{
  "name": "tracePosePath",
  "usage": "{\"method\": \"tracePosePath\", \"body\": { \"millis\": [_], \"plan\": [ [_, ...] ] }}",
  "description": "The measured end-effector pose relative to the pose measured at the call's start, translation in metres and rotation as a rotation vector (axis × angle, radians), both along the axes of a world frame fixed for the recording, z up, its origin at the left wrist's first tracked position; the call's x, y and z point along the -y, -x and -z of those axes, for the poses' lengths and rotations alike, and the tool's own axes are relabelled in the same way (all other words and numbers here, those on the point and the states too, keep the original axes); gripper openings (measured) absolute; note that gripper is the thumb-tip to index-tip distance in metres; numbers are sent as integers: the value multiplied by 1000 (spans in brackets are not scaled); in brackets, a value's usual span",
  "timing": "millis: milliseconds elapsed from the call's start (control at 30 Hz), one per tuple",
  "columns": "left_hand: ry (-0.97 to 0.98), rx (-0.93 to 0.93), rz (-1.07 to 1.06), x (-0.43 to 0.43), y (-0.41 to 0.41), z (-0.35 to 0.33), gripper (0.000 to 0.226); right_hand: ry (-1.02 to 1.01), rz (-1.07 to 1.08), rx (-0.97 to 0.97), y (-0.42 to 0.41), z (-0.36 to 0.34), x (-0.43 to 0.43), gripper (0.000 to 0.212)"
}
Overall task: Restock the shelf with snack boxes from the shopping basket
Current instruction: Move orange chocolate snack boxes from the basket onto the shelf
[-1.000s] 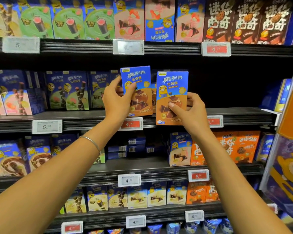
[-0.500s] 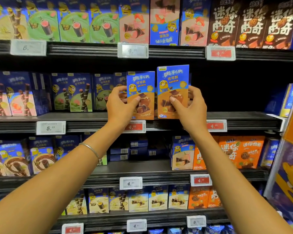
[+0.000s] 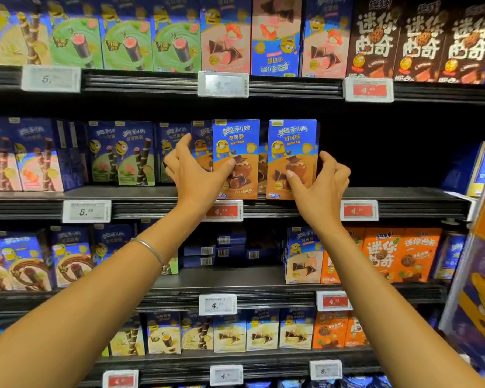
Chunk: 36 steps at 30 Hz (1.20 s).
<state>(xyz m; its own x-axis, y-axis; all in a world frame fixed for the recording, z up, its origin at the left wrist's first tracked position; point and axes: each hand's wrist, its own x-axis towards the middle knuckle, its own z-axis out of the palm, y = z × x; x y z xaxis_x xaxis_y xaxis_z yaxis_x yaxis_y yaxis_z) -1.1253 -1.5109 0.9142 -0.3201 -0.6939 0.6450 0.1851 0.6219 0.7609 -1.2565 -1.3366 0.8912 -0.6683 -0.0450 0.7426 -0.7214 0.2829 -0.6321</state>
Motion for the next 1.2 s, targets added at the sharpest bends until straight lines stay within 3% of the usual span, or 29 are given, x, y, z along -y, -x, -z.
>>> {"method": "tracePosePath", "body": {
  "millis": [200, 300, 367, 1200],
  "plan": [
    [-111, 238, 134, 6, -1, -5, 136, -52, -117, 111, -2, -3, -2, 86],
    [-127, 299, 176, 6, 2, -7, 142, -97, -161, 90, -2, -6, 0, 64],
    [-122, 325, 165, 5, 5, -8, 144, -131, -177, 89, -1, -8, 1, 57],
    [-80, 409, 12, 4, 17, -6, 148, -187, -46, 157, 6, -11, 6, 73]
  ]
}}
